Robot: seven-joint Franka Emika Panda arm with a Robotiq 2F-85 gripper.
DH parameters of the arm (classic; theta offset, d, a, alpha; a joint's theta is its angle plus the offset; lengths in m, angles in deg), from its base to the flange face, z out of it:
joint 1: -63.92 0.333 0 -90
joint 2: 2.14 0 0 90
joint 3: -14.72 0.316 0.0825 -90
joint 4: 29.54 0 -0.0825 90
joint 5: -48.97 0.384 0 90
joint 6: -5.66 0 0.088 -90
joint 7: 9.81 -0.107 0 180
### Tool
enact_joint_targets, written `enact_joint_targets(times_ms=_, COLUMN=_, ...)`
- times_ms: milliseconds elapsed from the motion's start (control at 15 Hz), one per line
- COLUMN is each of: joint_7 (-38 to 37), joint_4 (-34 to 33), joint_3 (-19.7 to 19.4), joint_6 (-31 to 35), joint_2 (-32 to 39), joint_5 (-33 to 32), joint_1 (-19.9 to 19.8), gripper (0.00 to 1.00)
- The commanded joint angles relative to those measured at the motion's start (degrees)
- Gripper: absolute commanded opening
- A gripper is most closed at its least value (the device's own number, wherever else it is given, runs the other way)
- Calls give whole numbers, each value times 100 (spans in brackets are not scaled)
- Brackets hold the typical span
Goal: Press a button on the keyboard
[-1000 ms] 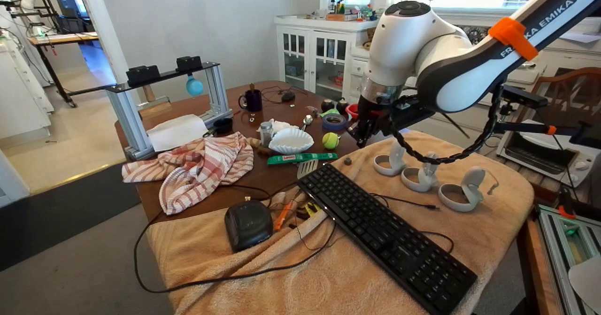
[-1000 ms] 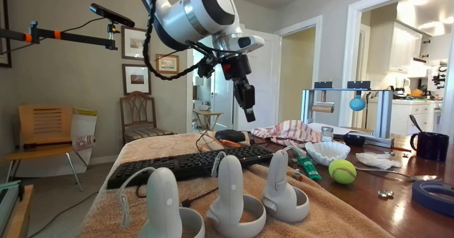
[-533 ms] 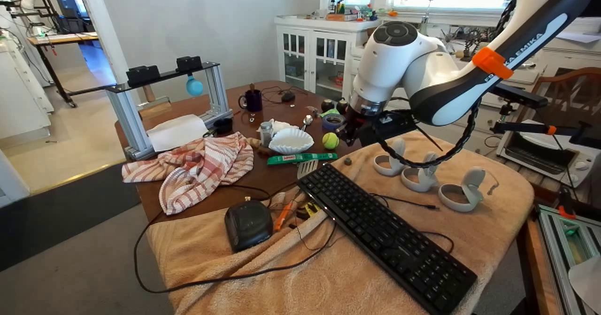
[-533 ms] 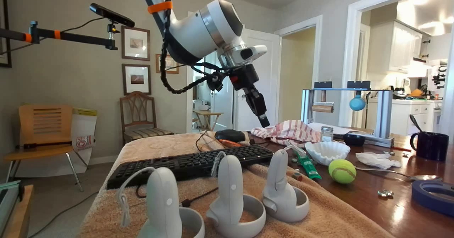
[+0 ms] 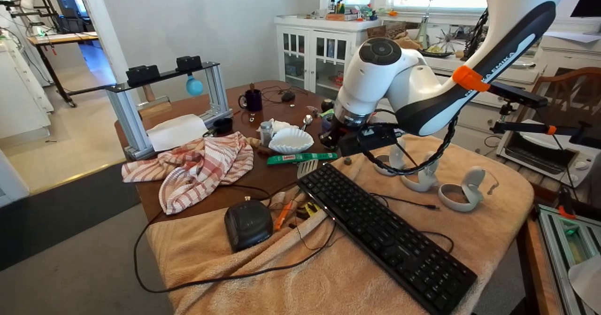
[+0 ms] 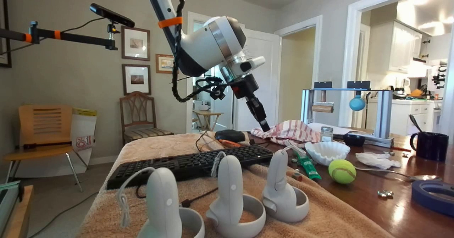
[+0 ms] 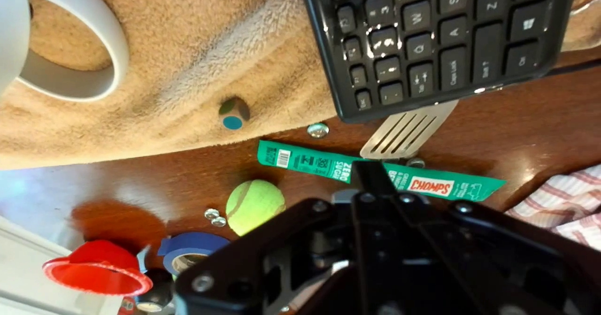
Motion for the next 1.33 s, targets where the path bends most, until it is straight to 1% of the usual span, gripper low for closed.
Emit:
enact_joint_targets(times_ms=0, joint_7=2, joint_4=-2, joint_3=10, joint_6=9, joint_2=42, joint_5=0, joint_1=0, gripper=1)
enact_joint_targets(times_ms=133, joint_7=11, joint_4=-18, joint_3=16, joint_6=16, joint_2=76, joint_5=0, joint_1=-1, gripper=0)
enact_joint_targets(times_ms=267, joint_7=-194, joint_4=-107, joint_3=-89, joint_6=231, joint_2=157, joint_5=-267, joint_1=11, gripper=0)
enact_joint_targets(times_ms=533, joint_7=-363, joint_4=-183, joint_3=-275, joint_6=638, joint_2=249, joint_5=-801, joint_1=21, gripper=0)
enact_joint_targets(times_ms=933, joint_7=-261, joint_4=-156, joint_3=-330, joint_6=994, joint_2=402, joint_5=-863, joint_1=6, gripper=0)
enact_joint_targets(times_ms=1267, joint_7=-436, joint_4=-238, joint_3=-448, joint_6=1288, joint_2=520, joint_5=-1367, joint_1=72, gripper=0)
